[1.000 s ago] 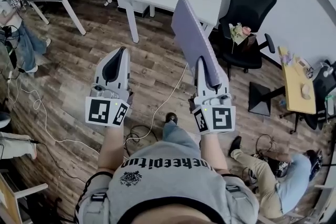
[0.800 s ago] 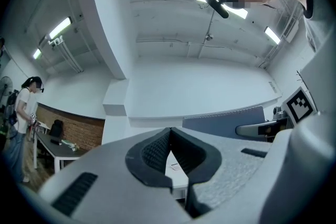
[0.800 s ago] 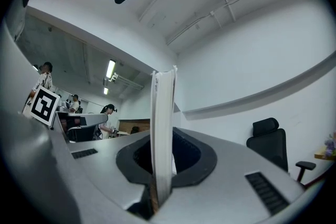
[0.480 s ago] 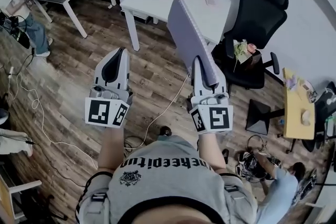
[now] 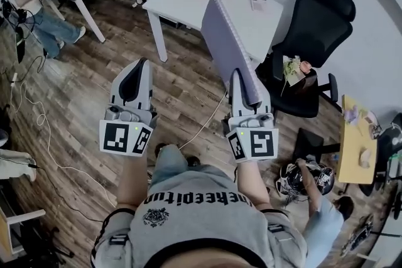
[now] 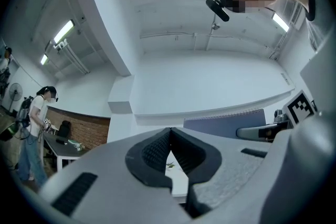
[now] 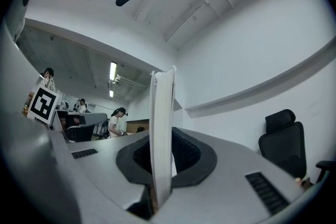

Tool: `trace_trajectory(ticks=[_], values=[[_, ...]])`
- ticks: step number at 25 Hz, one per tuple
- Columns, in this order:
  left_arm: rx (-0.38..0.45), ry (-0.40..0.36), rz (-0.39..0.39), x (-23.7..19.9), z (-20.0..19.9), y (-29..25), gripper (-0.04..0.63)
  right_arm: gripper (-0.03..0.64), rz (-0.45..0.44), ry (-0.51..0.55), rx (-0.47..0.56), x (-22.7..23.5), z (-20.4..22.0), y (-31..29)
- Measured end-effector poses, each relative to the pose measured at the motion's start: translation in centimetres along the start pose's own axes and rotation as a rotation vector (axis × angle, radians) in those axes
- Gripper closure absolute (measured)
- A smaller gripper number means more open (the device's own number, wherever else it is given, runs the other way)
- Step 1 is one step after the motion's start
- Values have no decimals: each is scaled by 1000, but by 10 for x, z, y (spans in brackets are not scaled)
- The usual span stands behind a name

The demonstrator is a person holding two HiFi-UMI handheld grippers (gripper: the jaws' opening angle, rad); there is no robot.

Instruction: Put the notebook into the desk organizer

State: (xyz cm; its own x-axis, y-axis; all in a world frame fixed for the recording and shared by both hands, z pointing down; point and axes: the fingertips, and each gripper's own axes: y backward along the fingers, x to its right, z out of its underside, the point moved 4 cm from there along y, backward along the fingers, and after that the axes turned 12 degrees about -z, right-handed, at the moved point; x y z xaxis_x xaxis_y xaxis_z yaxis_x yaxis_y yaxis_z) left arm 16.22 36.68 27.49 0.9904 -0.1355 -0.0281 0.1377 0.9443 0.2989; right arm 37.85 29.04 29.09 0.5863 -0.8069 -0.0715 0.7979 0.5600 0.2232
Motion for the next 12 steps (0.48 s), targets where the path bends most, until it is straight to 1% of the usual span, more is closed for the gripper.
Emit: trace_trajectory(ticks=[7, 12], values=[[18, -2, 5, -4, 13, -41, 592, 586, 5, 0, 3, 26, 12, -30], [36, 8, 15, -22, 24, -85, 592, 586, 24, 20, 15, 46, 18, -69]])
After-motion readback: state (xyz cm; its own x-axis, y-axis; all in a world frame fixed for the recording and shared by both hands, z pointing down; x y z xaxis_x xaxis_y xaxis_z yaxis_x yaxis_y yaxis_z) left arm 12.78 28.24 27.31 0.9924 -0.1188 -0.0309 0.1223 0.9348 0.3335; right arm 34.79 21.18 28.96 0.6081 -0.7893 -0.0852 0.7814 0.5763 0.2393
